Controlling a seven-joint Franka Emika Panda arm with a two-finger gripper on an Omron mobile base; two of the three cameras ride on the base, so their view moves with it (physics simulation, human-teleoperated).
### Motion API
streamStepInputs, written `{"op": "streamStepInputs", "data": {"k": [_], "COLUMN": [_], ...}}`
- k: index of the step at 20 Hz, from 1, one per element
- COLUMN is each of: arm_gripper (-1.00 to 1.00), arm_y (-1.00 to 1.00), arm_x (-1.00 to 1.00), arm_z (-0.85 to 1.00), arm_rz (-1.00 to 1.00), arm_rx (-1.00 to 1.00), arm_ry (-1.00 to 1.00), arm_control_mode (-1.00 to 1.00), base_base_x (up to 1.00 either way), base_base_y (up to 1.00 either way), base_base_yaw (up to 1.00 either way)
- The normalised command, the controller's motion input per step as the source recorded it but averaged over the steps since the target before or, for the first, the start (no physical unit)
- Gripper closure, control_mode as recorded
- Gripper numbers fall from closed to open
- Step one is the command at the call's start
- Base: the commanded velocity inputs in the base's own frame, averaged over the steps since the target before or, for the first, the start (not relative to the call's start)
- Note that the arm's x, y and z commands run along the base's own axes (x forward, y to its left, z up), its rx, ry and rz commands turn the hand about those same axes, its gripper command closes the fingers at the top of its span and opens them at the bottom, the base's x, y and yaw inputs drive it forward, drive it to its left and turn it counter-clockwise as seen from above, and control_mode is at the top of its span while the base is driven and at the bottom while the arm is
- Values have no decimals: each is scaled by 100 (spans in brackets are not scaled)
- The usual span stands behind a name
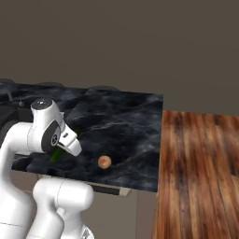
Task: Place the onion and cucumber inside the fridge drawer. Close the drawer after placing the vegetables.
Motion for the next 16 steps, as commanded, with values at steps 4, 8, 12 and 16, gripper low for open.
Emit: {"op": "streamStepInputs", "data": {"k": [4,8,12,16], "arm_gripper": [100,100,100,100], "arm_y": [0,0,-2,0], "arm_x": [0,-10,-28,0], "arm_z": [-1,-7,-2,0], "arm_rz": [0,0,-2,0], "arm_rx": [0,0,0,0], "arm_ry": [0,0,-1,0], "arm_control_mode": [-100,-100,100,100], "base_base_x": [0,0,-46,-95], "base_base_y": [0,0,-18,-71], "base_base_yaw": [0,0,-7,-25]}}
